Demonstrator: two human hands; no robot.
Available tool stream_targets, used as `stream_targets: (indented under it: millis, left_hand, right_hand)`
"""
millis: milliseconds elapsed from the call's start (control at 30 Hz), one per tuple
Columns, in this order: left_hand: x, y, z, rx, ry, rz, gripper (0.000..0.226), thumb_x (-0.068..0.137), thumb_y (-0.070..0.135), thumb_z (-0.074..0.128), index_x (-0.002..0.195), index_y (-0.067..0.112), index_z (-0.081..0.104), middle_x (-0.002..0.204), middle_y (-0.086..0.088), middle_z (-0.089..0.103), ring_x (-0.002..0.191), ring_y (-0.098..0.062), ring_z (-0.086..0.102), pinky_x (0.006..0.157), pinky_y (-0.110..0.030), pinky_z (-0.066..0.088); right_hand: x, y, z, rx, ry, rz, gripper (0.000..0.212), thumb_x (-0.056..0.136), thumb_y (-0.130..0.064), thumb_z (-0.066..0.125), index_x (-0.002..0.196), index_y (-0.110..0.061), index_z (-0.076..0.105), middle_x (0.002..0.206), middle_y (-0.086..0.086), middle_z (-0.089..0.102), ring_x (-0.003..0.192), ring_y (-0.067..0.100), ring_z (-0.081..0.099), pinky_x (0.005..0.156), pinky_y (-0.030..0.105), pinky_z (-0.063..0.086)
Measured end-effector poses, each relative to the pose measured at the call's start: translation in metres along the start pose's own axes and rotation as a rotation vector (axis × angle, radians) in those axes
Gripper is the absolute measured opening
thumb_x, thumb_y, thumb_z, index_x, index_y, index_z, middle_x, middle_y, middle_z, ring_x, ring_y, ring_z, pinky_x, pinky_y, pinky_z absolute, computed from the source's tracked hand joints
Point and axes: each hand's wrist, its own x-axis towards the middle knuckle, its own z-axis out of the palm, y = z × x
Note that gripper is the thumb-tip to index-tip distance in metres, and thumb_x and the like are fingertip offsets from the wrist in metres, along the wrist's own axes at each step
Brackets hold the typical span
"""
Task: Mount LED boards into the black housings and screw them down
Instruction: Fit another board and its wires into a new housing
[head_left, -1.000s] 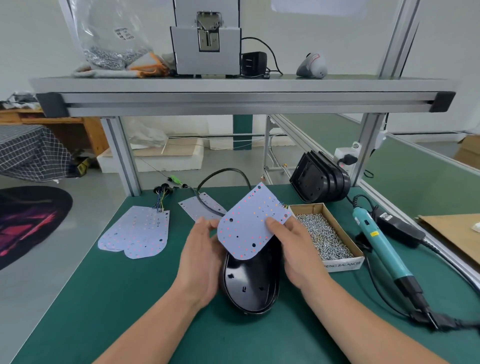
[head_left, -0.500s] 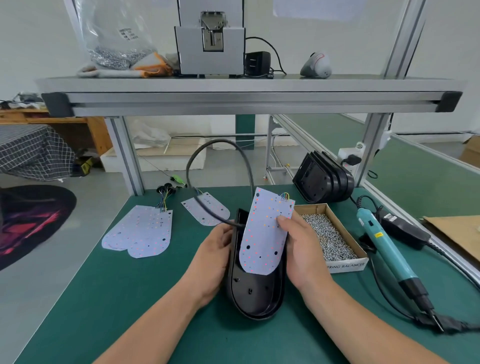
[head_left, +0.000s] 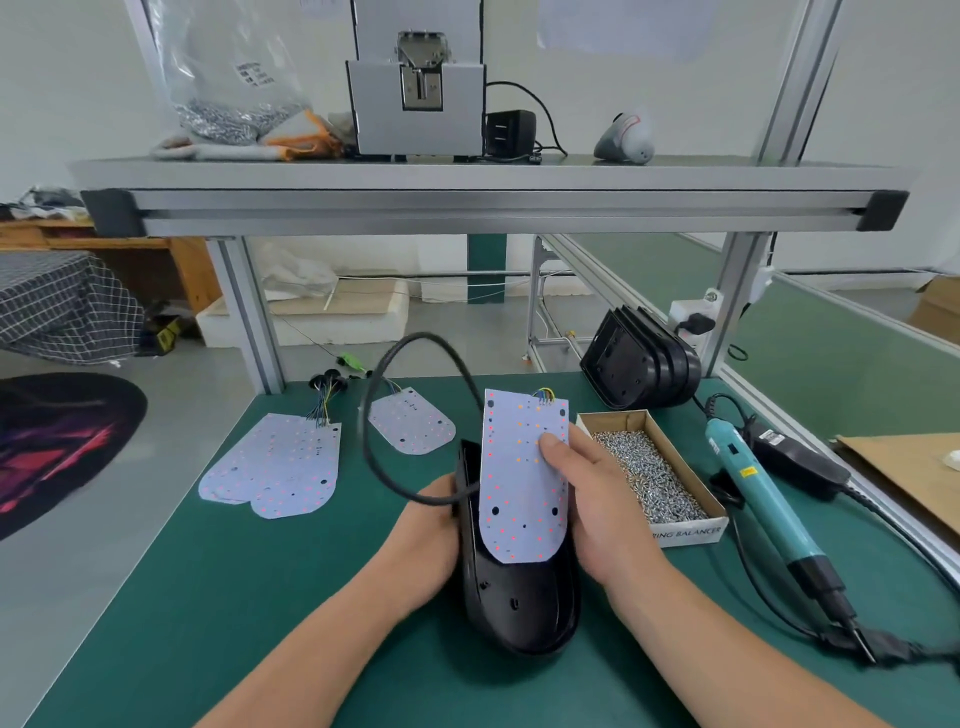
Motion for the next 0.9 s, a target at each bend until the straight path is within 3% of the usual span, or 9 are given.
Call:
stream_targets:
  millis: [100,200,333,467,533,667,767,833,900]
  left_hand:
    - [0.003,0.000,0.000,-0.022,0.048,0.020,0.032,0.106,-0.006,0.041,0.124,-0.010,0.067,0.127,-0.026,0.072,0.108,-0.032,0.071,0.102,-0.045,0.058]
    - [0.003,-0.002,0.001,-0.058,0.051,-0.017,0.026,0.106,-0.002,0.042,0.116,-0.008,0.065,0.121,-0.022,0.070,0.104,-0.031,0.065,0.102,-0.046,0.053]
    - [0.000,0.001,0.012,-0.075,0.080,-0.058,0.015,0.106,0.006,0.045,0.098,0.005,0.058,0.092,-0.013,0.066,0.082,-0.022,0.062,0.080,-0.029,0.053]
    - [-0.003,-0.006,-0.003,1.034,0.153,0.186,0.031,0.105,0.008,0.048,0.126,0.020,0.068,0.110,-0.002,0.078,0.101,-0.027,0.072,0.089,-0.040,0.059]
    - [-0.005,-0.003,-0.010,1.236,0.221,0.193,0.035,0.100,0.020,0.045,0.120,0.040,0.065,0.099,0.011,0.077,0.092,-0.022,0.070,0.079,-0.036,0.056]
    - [-0.001,0.007,-0.022,0.868,0.369,0.016,0.026,0.083,0.020,0.043,0.081,0.033,0.065,0.073,0.010,0.074,0.058,-0.017,0.058,0.060,-0.031,0.049]
    - [0.003,0.012,-0.033,0.369,0.418,-0.044,0.017,0.079,0.019,0.045,0.072,0.015,0.059,0.076,-0.013,0.073,0.052,-0.025,0.055,0.055,-0.033,0.051]
    - [0.005,0.010,-0.035,-0.169,0.264,-0.056,0.005,0.086,0.010,0.048,0.082,0.012,0.050,0.105,-0.024,0.076,0.074,-0.030,0.075,0.065,-0.040,0.062]
    - [0.004,0.009,-0.035,-0.553,0.040,-0.026,0.009,0.090,0.010,0.052,0.084,0.014,0.046,0.134,-0.028,0.068,0.122,-0.039,0.071,0.097,-0.058,0.057]
  right_hand:
    - [-0.001,0.004,-0.004,-0.047,-0.010,0.047,0.026,0.103,-0.025,0.062,0.126,-0.021,0.075,0.130,0.009,0.074,0.126,0.034,0.067,0.113,0.054,0.048]
    - [-0.004,0.006,-0.006,-0.043,-0.023,0.083,0.032,0.099,-0.033,0.066,0.128,-0.023,0.074,0.131,0.008,0.074,0.127,0.032,0.067,0.114,0.056,0.047]
    - [-0.010,0.005,-0.006,0.024,0.002,0.089,0.026,0.099,-0.033,0.066,0.121,-0.024,0.077,0.130,0.010,0.074,0.117,0.028,0.072,0.103,0.048,0.055]
    - [-0.010,-0.002,-0.011,0.091,0.072,-0.014,0.035,0.097,-0.036,0.060,0.120,-0.015,0.076,0.129,0.016,0.073,0.114,0.028,0.070,0.100,0.047,0.057]
    - [-0.008,-0.008,-0.018,0.129,0.085,-0.060,0.039,0.098,-0.037,0.059,0.124,-0.013,0.074,0.129,0.016,0.073,0.112,0.028,0.070,0.099,0.049,0.057]
    - [-0.007,-0.014,-0.031,0.219,0.078,-0.083,0.024,0.095,-0.038,0.068,0.109,-0.024,0.082,0.108,0.002,0.077,0.095,0.017,0.074,0.083,0.036,0.063]
    - [-0.006,-0.013,-0.033,0.204,0.088,-0.057,0.024,0.095,-0.035,0.067,0.108,-0.020,0.081,0.108,0.007,0.076,0.095,0.022,0.073,0.084,0.038,0.063]
    - [-0.004,-0.012,-0.031,0.201,0.098,-0.029,0.030,0.095,-0.034,0.064,0.114,-0.015,0.078,0.115,0.014,0.072,0.101,0.029,0.069,0.091,0.045,0.058]
    - [-0.004,-0.011,-0.029,0.216,0.088,0.004,0.035,0.094,-0.034,0.063,0.116,-0.011,0.076,0.119,0.019,0.067,0.106,0.031,0.064,0.097,0.049,0.053]
